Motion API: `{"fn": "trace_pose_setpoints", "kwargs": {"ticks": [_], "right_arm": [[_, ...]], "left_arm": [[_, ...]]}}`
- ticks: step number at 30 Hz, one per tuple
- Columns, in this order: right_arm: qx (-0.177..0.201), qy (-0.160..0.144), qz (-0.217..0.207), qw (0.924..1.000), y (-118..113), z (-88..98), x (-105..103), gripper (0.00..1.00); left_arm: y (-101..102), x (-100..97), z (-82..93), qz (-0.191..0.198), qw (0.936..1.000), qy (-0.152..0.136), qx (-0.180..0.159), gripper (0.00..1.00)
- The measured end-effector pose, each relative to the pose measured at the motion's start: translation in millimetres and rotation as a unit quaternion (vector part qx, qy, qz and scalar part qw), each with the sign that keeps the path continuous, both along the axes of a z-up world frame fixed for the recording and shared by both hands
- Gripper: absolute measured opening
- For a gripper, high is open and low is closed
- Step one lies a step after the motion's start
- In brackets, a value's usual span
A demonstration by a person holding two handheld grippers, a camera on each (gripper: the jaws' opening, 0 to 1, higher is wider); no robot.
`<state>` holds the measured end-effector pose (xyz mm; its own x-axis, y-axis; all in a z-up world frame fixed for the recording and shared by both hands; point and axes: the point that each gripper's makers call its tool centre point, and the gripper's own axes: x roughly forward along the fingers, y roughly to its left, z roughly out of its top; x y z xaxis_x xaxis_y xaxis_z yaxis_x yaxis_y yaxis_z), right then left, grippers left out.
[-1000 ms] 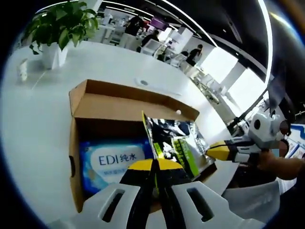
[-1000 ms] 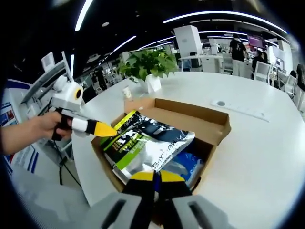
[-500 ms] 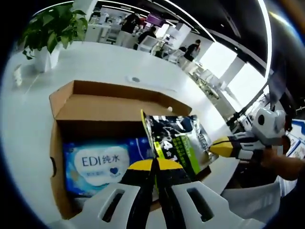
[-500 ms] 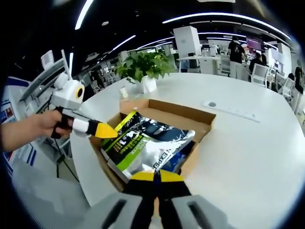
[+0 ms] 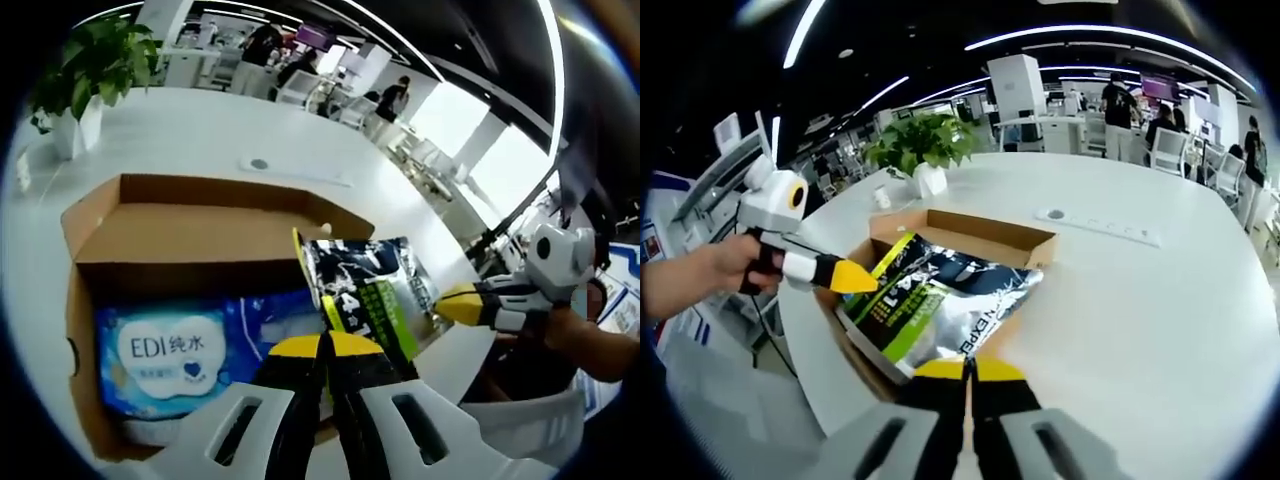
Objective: Operate the shoe box by opening the lid, removing the specified soft item, and placing it in the target area until the item is outside and the box remains undamaged.
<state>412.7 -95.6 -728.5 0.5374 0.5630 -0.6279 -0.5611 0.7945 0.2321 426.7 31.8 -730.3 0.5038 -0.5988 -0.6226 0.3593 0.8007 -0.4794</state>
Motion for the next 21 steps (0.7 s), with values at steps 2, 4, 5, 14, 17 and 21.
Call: {"fn": "trace_pose_setpoints", "kwargs": {"ticks": [2,4,5,14,17,21], "right_arm": [[-0.002,0.0,-0.003,1.0,-4,0.1,1,0.0],[-0.003,0.0,-0.007,1.0,-10,0.0,1,0.0],[-0.004,0.0,-0.009,0.9999,-13,-0.1,2,0.0],[-0.012,-0.001,-0.02,0.9997,-34,-0.6,4,0.0],[-0.014,0.0,-0.023,0.9996,-40,-1.7,5,0.0],[-0.017,0.001,-0.026,0.9995,-48,-2.6,5,0.0]], "left_arm": [[-5,0.1,0.0,-0.003,1.0,0.0,-0.001,0.0],[-10,0.3,-0.7,-0.005,1.0,0.001,-0.001,0.0],[-13,0.6,-1.3,-0.006,1.0,0.002,-0.002,0.0],[-34,0.6,-0.9,-0.016,0.9999,0.0,-0.005,0.0],[-40,0.6,-1.1,-0.019,0.9998,0.002,-0.008,0.0],[-48,-0.7,-2.0,-0.022,0.9997,0.005,-0.011,0.0]]}}
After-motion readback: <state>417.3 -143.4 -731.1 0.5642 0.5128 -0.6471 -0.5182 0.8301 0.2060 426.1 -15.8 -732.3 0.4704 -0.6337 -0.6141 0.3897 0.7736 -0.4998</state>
